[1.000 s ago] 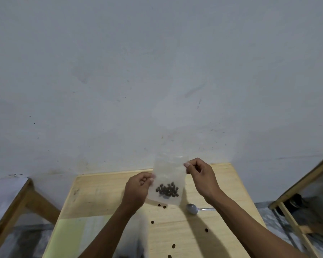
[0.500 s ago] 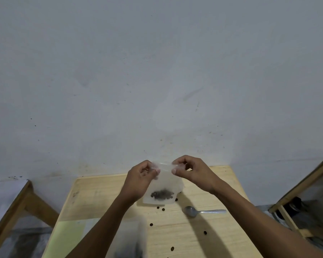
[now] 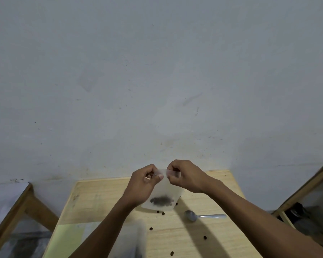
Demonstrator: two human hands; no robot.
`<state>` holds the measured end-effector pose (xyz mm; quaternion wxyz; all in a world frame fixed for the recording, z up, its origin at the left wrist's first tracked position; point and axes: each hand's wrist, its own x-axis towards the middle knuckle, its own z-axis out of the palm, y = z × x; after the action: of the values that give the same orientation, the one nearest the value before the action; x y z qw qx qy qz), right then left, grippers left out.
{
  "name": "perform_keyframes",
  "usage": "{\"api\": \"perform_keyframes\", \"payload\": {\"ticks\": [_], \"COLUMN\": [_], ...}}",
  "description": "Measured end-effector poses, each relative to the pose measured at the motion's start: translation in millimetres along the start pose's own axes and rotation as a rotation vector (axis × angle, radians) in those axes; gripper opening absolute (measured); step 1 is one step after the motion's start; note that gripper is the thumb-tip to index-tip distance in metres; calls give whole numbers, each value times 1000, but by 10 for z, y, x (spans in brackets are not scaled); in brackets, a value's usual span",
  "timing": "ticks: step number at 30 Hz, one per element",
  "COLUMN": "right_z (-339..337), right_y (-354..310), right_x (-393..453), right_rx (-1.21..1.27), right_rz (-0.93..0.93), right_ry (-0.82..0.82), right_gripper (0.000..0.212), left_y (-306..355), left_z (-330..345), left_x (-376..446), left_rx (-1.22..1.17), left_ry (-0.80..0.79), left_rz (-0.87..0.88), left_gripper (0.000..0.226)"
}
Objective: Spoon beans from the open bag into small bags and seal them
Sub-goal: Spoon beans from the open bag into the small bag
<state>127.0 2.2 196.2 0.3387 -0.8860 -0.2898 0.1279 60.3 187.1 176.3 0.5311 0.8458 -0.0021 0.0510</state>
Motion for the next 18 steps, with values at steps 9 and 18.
{"api": "perform_keyframes", "payload": {"ticks": [9,18], "right_z": [-43,-151], "right_y": [101,227], "right_x": [-78,-191], "right_rx": [-79,39], "right_rz": [-45,-46], "right_ry": [79,243], "right_gripper": [10,12], "left_y": [72,204], "left_z": [191,169], "left_x": [-34,-24], "left_rx": [-44,-164], "left_ry": [137,181], "left_rz": [-57,-73], "left_gripper": [18,20]}}
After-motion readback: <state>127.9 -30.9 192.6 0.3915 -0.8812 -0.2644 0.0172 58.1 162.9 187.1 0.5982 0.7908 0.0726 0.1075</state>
